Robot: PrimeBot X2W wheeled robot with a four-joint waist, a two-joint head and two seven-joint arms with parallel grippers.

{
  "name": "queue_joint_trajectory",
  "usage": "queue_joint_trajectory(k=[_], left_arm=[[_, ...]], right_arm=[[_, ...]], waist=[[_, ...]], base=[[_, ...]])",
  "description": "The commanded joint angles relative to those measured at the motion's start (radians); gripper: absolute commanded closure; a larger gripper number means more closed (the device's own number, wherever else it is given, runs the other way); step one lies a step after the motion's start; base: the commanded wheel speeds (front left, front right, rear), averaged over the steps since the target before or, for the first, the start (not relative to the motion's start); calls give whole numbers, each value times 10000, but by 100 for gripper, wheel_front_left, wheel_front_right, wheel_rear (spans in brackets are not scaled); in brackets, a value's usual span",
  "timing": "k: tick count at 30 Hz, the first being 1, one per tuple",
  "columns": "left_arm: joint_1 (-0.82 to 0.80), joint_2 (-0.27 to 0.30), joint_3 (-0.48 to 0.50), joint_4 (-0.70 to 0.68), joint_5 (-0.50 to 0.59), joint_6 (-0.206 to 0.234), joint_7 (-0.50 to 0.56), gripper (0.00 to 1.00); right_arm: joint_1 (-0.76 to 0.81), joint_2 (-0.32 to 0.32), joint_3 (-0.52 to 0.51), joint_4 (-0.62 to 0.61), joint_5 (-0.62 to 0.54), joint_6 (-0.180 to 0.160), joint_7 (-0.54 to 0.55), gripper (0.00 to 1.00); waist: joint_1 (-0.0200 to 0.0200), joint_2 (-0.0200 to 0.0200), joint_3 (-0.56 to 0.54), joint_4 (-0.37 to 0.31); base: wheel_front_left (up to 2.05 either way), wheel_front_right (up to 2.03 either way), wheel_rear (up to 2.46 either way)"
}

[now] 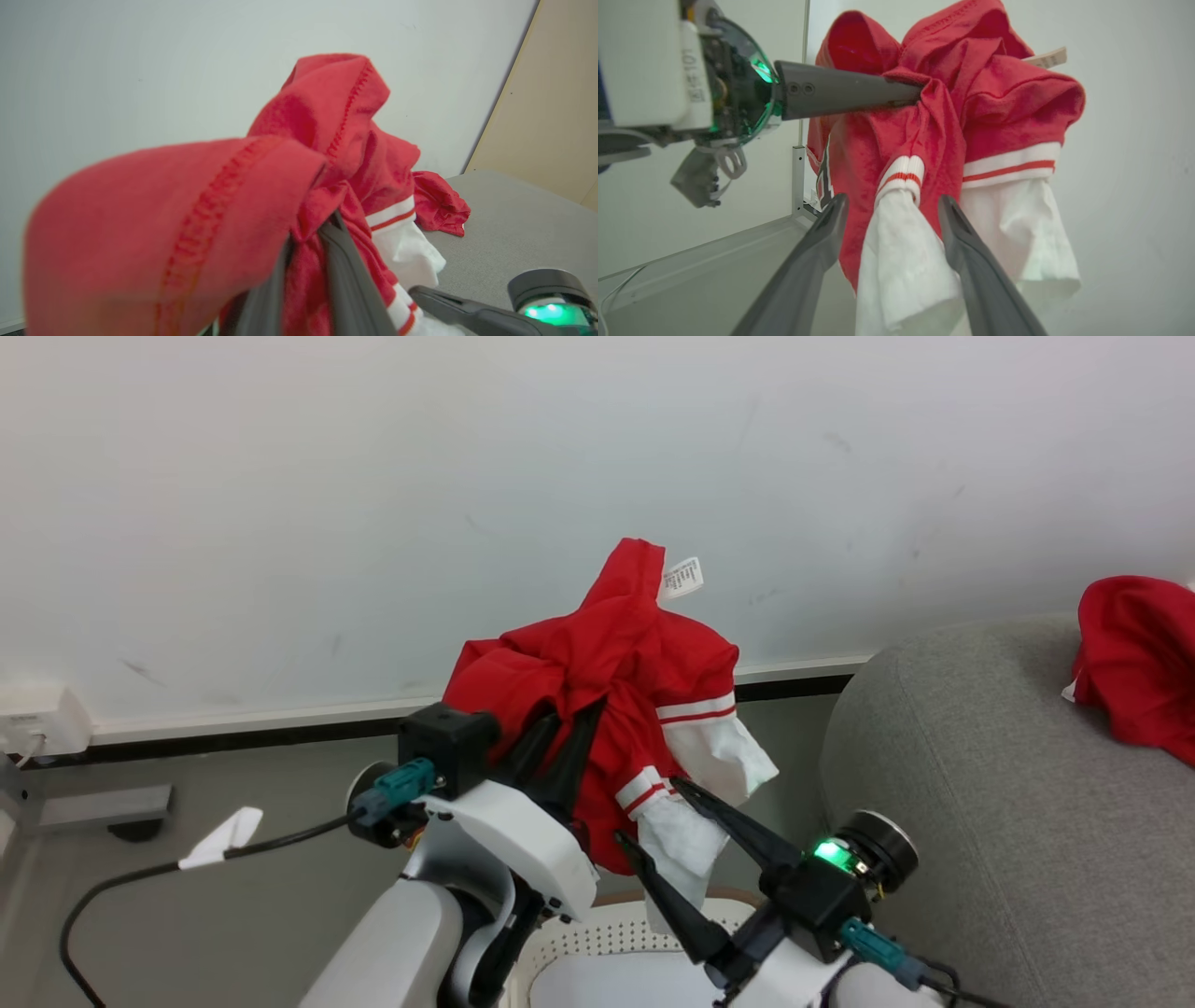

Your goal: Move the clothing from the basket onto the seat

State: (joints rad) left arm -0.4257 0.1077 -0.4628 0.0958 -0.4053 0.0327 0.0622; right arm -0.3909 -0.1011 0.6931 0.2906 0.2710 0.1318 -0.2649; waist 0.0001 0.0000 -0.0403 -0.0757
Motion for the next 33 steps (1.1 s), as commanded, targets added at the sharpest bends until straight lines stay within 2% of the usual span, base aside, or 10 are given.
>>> queue_joint_trajectory(k=[1,8,12,13,14,16,22,23,25,33], left_arm=[[-120,-5,-43,2,-65,-17,41,100],[-274,-164,-357,78,-134,-87,86,100],[-367,-244,-515,187,-218,-112,57,100],[-382,-270,-554,225,-237,-111,37,100],[-400,-293,-583,262,-259,-107,19,100],[-424,-327,-646,333,-275,-97,-18,100],[-396,-340,-632,466,-319,2,-87,100],[-389,-337,-614,477,-325,29,-100,87],[-375,-296,-612,503,-342,47,-70,0],[-415,-218,-662,521,-333,123,-101,0]], right_arm=[[-459,132,188,505,87,-22,11,0],[-1769,490,464,2636,-122,-22,11,0],[-2117,488,877,2974,629,-22,11,0],[-2233,483,977,3142,716,-22,11,5],[-2331,484,1014,3187,867,-22,10,33],[-2370,501,1202,3223,1300,-22,10,100],[-2458,491,1247,3078,1773,-22,10,100],[-2450,491,1221,3081,1783,-22,10,100],[-2458,490,1181,3112,1784,-22,10,100],[-2537,494,998,3048,1704,-22,8,100]], waist=[[-1,0,34,51],[-1,0,100,412],[-1,0,98,601],[-1,0,92,639],[-1,0,87,669],[-1,0,77,720],[-1,0,65,725],[-1,0,67,713],[-1,0,71,683],[-1,0,79,527]], base=[[0,0,0],[0,0,0],[0,0,0],[0,0,0],[0,0,0],[0,0,0],[0,0,0],[0,0,0],[0,0,0],[0,0,0]])
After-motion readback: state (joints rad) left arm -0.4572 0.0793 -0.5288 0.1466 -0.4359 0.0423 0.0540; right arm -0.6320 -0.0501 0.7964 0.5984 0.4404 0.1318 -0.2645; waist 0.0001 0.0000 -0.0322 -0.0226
